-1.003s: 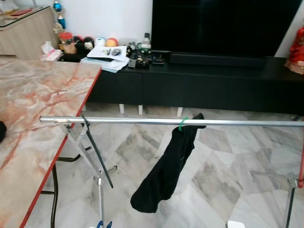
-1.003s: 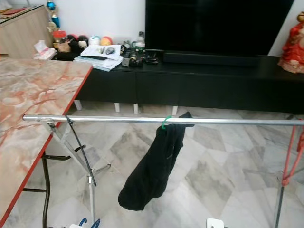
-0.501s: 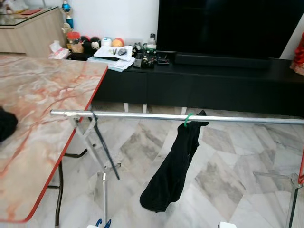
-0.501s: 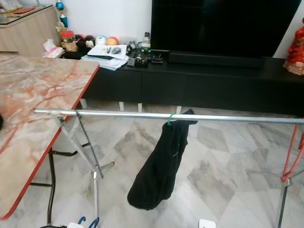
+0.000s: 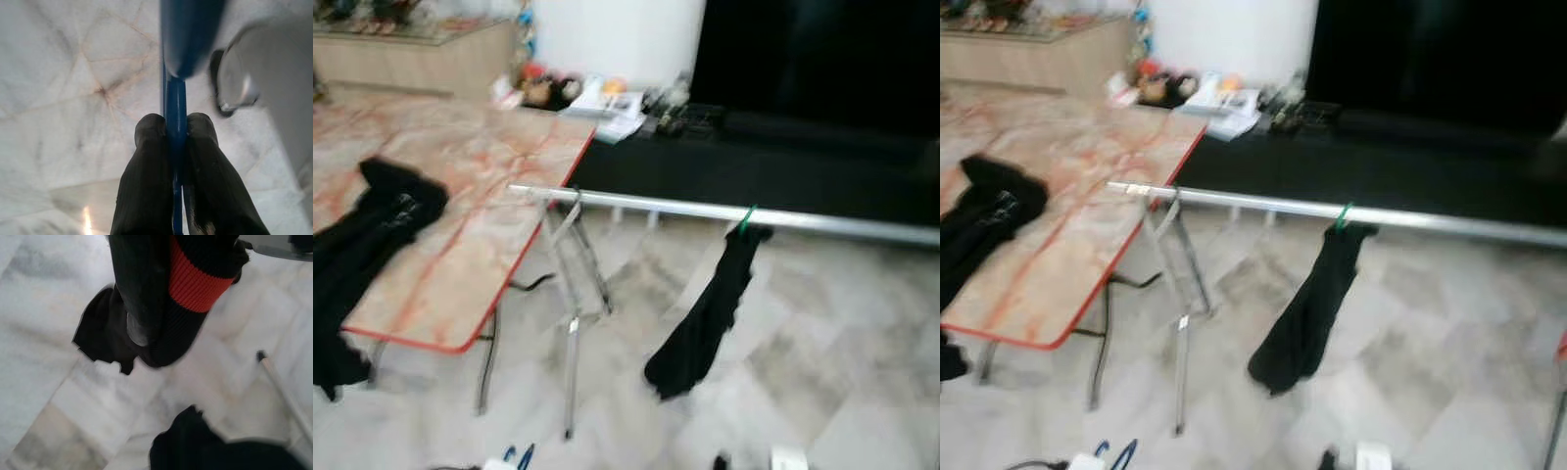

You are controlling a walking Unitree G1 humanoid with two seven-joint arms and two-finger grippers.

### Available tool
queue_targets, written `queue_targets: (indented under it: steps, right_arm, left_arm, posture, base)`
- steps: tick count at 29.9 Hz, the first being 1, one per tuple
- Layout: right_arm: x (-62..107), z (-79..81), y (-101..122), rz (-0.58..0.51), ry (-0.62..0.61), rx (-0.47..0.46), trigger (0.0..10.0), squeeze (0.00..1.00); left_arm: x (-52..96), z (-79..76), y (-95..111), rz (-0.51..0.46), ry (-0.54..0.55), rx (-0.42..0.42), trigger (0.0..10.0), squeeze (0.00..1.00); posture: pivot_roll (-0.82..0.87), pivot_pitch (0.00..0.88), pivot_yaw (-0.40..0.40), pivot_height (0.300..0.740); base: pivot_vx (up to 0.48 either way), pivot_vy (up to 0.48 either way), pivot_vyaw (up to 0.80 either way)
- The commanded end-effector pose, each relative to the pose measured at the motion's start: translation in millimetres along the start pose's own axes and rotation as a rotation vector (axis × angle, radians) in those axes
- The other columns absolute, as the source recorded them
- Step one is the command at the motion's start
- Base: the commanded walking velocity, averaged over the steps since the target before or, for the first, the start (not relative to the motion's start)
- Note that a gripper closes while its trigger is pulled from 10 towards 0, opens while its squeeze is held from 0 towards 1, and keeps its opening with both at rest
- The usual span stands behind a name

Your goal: Hang hanger

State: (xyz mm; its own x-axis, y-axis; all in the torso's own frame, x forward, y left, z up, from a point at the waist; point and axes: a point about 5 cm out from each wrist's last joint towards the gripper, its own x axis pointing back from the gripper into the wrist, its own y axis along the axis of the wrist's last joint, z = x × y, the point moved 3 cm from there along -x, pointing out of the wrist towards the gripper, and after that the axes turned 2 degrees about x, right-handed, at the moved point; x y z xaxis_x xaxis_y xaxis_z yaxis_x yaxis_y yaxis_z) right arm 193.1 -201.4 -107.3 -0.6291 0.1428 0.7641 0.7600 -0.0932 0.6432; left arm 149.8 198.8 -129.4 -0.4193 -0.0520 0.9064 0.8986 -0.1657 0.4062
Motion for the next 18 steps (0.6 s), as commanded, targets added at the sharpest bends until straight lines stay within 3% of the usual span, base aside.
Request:
queue_targets:
  steps: [1, 18]
  right_arm:
    - [0.4, 3.2, -2.3, 0.006, 0.001, -0.005, 10.0, 0.00]
    - [-0.3, 1.8, 1.5, -0.006, -0.006, -0.005, 10.0, 0.00]
  left_arm:
    - [-0.9, -0.8, 10.3, -0.027, -0.006, -0.019, 10.0, 0.00]
    - [-0.9, -1.1, 10.3, -0.026, -0.007, -0.017, 10.0, 0.00]
  posture:
    - [0.11, 0.000, -0.004, 0.740]
    - [0.12, 0.000, -0.004, 0.740]
  base:
    - [-0.319, 0.000, 0.00]
    - [-0.319, 0.000, 0.00]
